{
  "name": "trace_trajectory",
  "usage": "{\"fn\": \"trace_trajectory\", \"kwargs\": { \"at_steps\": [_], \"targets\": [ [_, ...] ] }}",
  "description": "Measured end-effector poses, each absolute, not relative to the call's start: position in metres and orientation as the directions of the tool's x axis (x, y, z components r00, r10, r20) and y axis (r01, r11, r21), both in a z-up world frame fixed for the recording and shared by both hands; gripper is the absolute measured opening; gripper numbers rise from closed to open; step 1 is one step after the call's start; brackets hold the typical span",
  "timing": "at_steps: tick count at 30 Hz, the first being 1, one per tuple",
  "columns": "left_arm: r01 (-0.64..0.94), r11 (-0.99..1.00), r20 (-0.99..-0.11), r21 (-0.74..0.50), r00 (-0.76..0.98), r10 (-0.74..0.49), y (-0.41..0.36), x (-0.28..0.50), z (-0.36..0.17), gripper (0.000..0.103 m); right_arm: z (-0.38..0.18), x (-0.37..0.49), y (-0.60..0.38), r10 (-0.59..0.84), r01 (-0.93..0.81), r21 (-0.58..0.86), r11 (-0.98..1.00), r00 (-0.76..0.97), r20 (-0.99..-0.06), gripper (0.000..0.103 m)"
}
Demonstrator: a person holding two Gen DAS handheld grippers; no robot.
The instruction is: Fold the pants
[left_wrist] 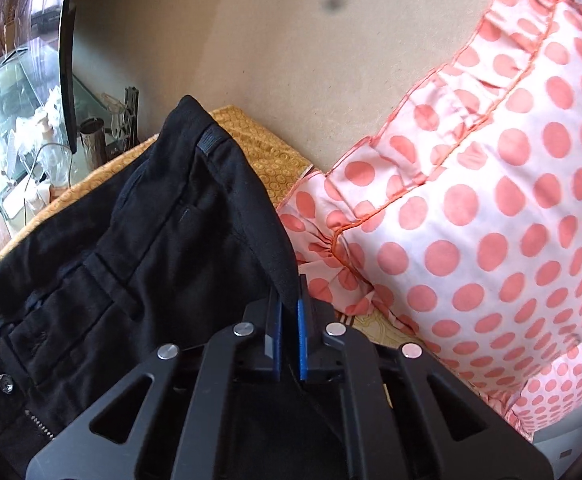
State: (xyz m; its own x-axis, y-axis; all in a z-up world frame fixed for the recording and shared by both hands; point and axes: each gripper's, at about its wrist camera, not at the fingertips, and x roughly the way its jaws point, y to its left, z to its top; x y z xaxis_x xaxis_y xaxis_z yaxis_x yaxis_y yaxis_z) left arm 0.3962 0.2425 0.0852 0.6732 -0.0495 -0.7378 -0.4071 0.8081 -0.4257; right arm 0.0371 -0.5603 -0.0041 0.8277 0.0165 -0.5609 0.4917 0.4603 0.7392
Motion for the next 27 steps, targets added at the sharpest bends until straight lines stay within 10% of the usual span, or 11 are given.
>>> {"fn": "trace_trajectory", "kwargs": {
  "at_steps": [12, 22, 25, 27],
  "targets": [
    [-0.266, 0.853, -0.559, -0.449, 0.828, -0.036, 0.251, 0.164, 0.157, 0.005, 0.035, 0.026, -0.578, -0.065, 0.440, 0.747, 0.498, 0.878, -0.474, 0.003],
    [-0.432, 0.760, -0.668, -0.486, 0.744, -0.004, 0.265, 0.036, 0.030, 0.006, 0.012, 0.004, -0.596, -0.083, 0.520, 0.741, 0.425, 0.838, -0.540, 0.003],
    [-0.432, 0.727, -0.632, -0.534, 0.775, -0.004, 0.271, 0.026, 0.029, 0.014, 0.009, 0.003, -0.597, -0.074, 0.516, 0.747, 0.419, 0.839, -0.539, 0.003],
    [-0.443, 0.723, -0.614, -0.530, 0.789, 0.034, 0.274, 0.025, 0.040, 0.044, 0.012, 0.002, -0.597, -0.073, 0.510, 0.748, 0.424, 0.843, -0.533, 0.004]
  ]
}}
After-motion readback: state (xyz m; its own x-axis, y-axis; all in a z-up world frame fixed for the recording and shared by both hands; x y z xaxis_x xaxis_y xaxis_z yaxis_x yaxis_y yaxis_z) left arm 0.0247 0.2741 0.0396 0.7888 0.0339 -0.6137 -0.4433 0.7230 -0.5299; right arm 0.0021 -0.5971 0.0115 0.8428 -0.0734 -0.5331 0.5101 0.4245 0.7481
